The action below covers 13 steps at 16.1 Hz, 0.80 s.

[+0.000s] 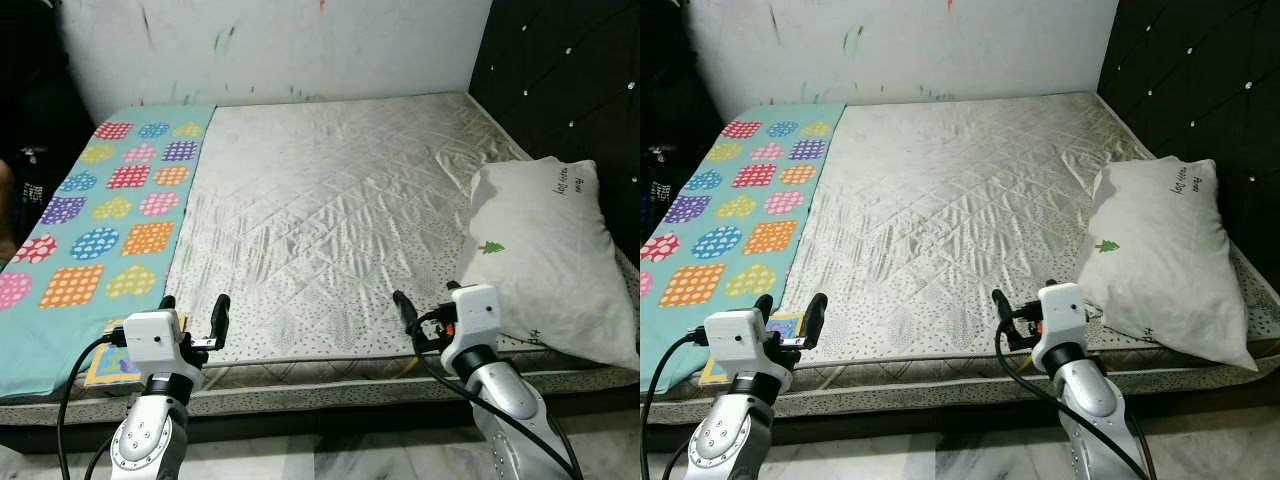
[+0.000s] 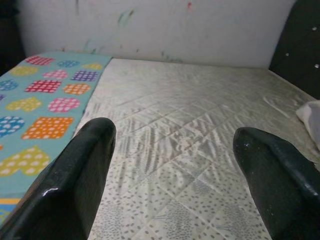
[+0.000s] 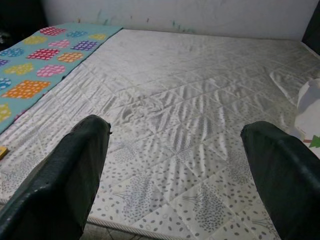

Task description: Clean up the room

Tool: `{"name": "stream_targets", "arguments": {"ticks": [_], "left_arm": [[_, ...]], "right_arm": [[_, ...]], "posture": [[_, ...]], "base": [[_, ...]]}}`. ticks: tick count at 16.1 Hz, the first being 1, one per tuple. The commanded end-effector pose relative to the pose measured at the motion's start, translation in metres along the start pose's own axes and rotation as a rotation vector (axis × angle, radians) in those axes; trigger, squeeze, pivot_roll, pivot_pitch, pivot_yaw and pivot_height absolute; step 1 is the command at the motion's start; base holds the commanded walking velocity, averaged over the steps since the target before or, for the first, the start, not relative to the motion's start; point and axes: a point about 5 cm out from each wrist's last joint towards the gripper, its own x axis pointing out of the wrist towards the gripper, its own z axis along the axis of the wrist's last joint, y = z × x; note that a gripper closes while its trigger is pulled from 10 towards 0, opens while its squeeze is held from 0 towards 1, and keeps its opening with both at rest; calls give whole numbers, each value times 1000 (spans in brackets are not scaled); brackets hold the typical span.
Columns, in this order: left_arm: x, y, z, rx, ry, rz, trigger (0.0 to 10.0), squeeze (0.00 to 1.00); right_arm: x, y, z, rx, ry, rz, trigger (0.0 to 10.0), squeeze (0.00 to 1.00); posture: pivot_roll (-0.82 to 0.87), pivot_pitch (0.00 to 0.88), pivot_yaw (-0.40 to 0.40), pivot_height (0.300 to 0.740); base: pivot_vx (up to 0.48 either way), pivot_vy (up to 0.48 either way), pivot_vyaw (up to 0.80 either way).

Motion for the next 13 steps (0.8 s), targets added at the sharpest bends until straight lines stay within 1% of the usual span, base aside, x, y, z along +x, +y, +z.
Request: {"name": "stream_targets", "arguments": {"ticks": [1,2,3,13], "left_arm": [[0,0,4,23,-13,-17,10000,0],[0,-2,5,17,-21,-47,10000,0],[0,-3,5,15,-23,-53,10000,0],[1,-6,4,6,-18,-76,10000,0]], "right_arm": [[2,1,4,-13,-18,9,10000,0],[3,2,4,-16,-19,10,10000,0],[3,2,4,-17,-19,12,10000,0],[7,1,7,-25,-37,3,10000,0]], "posture": [[-109,0,64,740],[-110,0,64,740],[-110,0,64,740],[-113,0,62,740]], "base": [[0,0,0],[0,0,0],[0,0,0],[301,0,0]]}}
